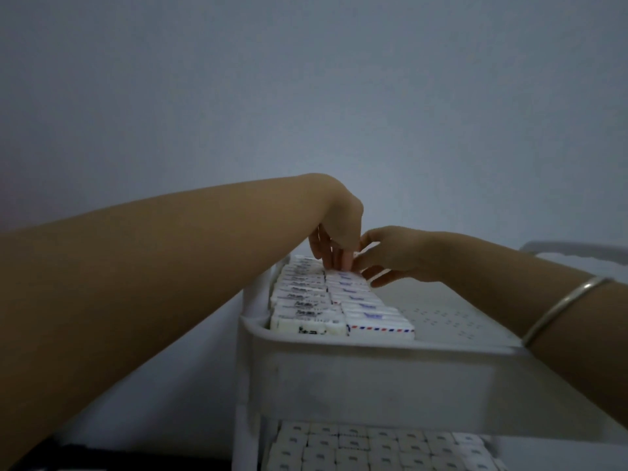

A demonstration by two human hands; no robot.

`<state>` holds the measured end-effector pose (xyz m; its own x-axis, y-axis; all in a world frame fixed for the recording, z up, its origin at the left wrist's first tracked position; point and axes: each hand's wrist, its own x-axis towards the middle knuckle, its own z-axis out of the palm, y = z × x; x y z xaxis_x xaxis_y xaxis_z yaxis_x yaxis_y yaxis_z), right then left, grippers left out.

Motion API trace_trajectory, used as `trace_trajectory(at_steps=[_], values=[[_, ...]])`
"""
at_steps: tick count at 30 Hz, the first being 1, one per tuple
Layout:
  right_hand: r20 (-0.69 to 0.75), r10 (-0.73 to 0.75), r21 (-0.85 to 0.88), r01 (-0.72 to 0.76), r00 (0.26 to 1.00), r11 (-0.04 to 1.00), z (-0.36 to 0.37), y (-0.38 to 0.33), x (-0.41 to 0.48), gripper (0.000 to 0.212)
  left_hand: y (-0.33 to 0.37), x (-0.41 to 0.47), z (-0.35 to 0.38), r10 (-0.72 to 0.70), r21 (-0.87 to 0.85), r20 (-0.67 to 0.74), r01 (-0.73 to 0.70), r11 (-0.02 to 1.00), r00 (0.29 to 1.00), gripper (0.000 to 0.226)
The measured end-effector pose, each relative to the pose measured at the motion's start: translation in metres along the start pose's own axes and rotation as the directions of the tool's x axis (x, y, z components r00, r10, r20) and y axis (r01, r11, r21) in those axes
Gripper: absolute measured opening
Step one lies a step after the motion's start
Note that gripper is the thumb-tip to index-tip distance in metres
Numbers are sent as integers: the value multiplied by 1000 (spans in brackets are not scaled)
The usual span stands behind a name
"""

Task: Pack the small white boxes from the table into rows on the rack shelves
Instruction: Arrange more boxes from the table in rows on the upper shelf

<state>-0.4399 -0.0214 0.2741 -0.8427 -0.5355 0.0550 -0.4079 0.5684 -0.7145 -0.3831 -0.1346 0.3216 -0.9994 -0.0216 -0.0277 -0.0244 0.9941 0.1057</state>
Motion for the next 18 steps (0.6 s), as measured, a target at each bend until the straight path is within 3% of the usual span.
trace_trajectory(at_steps=[6,12,15,18], values=[[82,-3,9,2,997,1000,4,2,0,18,-1,-5,0,-66,-68,-45,63,996,997,15],[148,66,-113,-50,987,992,9,2,-3,20,0,-18,-5,-32,-113,-282,-1,994,959,19],[85,45,-212,-26,995,977,11,-6,-14,35,4,-36,-12,26,-126,-371,-78,989,928,19],[-94,-40,-290,11,995,957,9,-17,-33,39,7,-67,-21,71,-136,-400,-136,981,914,20]])
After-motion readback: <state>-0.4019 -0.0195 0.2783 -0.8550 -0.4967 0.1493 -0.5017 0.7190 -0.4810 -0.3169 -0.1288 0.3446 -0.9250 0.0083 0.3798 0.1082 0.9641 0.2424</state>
